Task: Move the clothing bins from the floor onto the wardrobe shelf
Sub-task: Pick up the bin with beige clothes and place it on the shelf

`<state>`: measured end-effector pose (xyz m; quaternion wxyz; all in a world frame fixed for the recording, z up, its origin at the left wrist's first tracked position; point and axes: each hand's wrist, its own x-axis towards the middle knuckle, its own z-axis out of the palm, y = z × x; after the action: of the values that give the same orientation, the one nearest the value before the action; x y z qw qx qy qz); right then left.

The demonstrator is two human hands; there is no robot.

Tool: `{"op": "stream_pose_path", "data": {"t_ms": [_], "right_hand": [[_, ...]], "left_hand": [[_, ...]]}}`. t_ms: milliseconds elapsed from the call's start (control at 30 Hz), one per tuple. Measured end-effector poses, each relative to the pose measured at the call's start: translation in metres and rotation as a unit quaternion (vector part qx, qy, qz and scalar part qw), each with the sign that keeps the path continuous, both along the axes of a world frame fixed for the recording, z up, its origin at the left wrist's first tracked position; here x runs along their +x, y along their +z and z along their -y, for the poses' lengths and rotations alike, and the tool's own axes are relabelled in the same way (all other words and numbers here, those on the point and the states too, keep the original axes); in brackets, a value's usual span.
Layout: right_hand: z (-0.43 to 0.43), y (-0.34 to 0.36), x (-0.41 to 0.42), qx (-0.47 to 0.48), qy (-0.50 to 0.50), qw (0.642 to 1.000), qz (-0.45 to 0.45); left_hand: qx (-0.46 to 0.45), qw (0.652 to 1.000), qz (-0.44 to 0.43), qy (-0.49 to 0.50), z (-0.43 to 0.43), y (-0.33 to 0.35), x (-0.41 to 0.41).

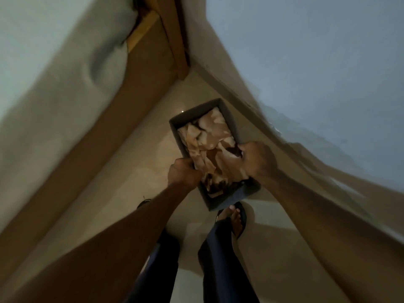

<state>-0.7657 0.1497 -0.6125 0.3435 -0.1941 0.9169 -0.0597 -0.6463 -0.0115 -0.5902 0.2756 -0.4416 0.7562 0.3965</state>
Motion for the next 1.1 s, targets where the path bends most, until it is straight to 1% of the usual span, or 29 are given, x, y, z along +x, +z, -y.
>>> {"op": "stream_pose_path", "data": {"t_ms": [67, 233, 367, 400, 500, 600, 667, 800, 900, 1000, 1100], "right_hand": [[-0.014, 0.019, 0.015, -0.009, -0.008, 1.000, 0.005], [-0.051, 0.103, 0.059, -0.053, -0.054, 0.997, -0.009], [-0.076, 0.188, 0.111, -0.063, -0.130, 0.989, -0.015], [-0.081, 0.204, 0.123, -0.065, -0.150, 0.986, -0.020], [-0.101, 0.280, 0.172, -0.069, -0.197, 0.977, -0.041], [-0.116, 0.346, 0.214, -0.071, -0.217, 0.972, -0.058], [-0.131, 0.387, 0.243, -0.063, -0.248, 0.965, -0.059], [-0.160, 0.457, 0.307, -0.068, -0.296, 0.950, -0.075], [-0.183, 0.499, 0.353, -0.083, -0.364, 0.923, -0.091], [-0.214, 0.538, 0.398, -0.094, -0.445, 0.883, -0.115], [-0.246, 0.568, 0.437, -0.090, -0.494, 0.855, -0.128]], "left_hand": [[0.010, 1.000, -0.007, -0.025, 0.005, 0.023, 0.005], [0.020, 0.996, -0.032, -0.083, 0.004, 0.108, 0.026], [0.032, 0.988, -0.063, -0.139, -0.011, 0.197, 0.051], [0.031, 0.985, -0.074, -0.155, -0.015, 0.216, 0.057], [0.043, 0.973, -0.098, -0.206, -0.028, 0.290, 0.085], [0.068, 0.961, -0.108, -0.246, -0.036, 0.351, 0.109], [0.075, 0.949, -0.123, -0.280, -0.043, 0.392, 0.123], [0.096, 0.927, -0.146, -0.332, -0.066, 0.466, 0.150], [0.109, 0.911, -0.144, -0.371, -0.092, 0.510, 0.166], [0.108, 0.880, -0.140, -0.442, -0.130, 0.547, 0.177], [0.108, 0.842, -0.151, -0.506, -0.176, 0.576, 0.180]]}}
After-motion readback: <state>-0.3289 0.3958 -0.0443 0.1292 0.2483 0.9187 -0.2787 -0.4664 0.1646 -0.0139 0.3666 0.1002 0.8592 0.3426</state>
